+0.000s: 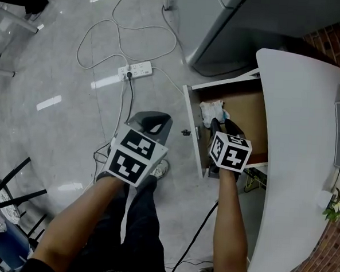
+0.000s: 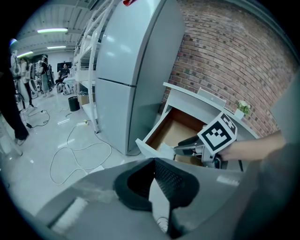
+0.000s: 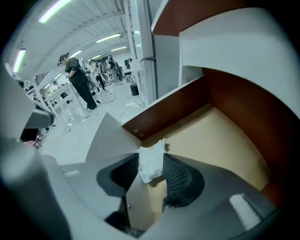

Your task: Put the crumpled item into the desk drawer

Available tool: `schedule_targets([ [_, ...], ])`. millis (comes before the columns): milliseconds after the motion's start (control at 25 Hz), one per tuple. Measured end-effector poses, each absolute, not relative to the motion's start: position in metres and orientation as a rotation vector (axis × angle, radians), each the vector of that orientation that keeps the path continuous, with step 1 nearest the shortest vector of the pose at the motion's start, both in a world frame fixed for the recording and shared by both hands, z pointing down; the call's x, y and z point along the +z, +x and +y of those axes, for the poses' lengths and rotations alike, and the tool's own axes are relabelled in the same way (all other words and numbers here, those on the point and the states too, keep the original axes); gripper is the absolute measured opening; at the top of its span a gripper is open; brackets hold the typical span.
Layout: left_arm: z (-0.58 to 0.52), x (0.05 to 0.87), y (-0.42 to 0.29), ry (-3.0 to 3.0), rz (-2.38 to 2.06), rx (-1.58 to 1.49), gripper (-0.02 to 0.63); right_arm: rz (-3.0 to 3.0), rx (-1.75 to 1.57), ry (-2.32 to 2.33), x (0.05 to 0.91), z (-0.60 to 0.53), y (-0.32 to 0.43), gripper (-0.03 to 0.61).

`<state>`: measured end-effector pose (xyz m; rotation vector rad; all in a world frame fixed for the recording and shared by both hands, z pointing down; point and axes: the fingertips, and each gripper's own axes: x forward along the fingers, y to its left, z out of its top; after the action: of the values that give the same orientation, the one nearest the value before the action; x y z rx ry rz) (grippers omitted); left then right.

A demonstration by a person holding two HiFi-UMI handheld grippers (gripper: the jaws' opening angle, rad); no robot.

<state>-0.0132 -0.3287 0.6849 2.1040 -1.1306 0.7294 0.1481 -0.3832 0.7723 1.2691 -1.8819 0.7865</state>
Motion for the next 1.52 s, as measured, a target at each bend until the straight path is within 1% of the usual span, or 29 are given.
schedule_targets([
  [240,-0.332,0.661,-0.021,2.141,-1.130,0.731,0.002,-1.924,0.804,1.320,0.740,-0.381,0.137,0.163],
  [600,-0.332,0.602,-0.027,2.240,-1.111,0.738,0.002,-1.992,0.816,1.418,0.669,-0.360,0.119,0.152],
  [1200,-0.323,0.500,-0.032,2.393,-1.088,0.667,0.002,-2.037,0.721,1.590,0.528,-0.322,0.128,0.129],
  [1520,-0.337,0.456,-0.014,2.492,-1.071,0.590,0.002,-2.053,0.607,1.675,0.464,-0.315,0.143,0.112],
])
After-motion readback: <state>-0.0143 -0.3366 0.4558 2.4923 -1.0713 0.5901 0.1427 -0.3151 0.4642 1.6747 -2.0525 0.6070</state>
